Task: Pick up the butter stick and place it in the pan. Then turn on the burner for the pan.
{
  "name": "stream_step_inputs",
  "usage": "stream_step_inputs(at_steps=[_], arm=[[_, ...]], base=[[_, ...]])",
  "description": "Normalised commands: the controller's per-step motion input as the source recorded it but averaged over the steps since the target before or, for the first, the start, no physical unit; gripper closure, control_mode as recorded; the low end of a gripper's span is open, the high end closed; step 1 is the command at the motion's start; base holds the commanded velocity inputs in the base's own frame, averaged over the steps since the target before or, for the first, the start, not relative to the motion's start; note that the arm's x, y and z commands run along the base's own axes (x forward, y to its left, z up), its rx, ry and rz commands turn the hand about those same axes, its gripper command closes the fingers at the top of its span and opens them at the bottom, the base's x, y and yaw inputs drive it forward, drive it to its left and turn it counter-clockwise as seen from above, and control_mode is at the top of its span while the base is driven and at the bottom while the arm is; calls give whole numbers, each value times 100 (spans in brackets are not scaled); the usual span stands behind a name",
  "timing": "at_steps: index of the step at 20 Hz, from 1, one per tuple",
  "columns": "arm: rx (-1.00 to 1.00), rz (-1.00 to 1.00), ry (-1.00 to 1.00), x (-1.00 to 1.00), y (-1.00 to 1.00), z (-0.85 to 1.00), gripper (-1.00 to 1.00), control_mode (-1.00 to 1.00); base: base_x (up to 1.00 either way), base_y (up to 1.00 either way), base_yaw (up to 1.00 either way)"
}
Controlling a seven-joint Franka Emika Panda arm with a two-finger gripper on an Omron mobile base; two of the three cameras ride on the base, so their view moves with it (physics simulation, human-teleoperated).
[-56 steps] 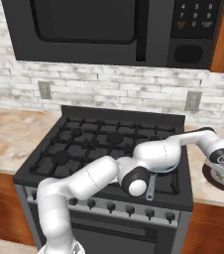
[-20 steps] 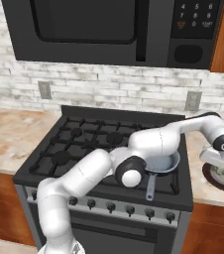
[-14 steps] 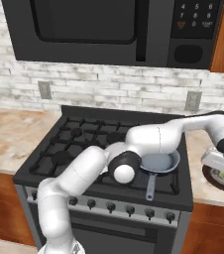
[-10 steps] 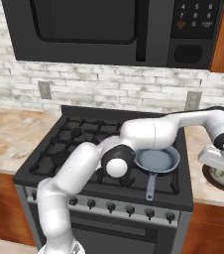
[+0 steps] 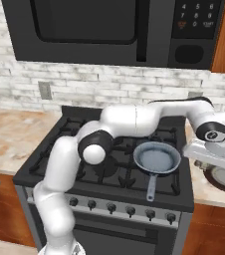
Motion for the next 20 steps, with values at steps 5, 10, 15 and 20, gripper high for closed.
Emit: stream_step_inputs(at_steps=[5,10,15,20], arm=[[-15,6,-4,3,66,-3,100,-100],[-9,0,1,8,82,1,100,-100],[-5,0,5,21,68,0,100,-100],[-1,0,1,42,37,0,100,-100]], base=[[0,0,0],[0,0,0],[0,0,0],[0,0,0]])
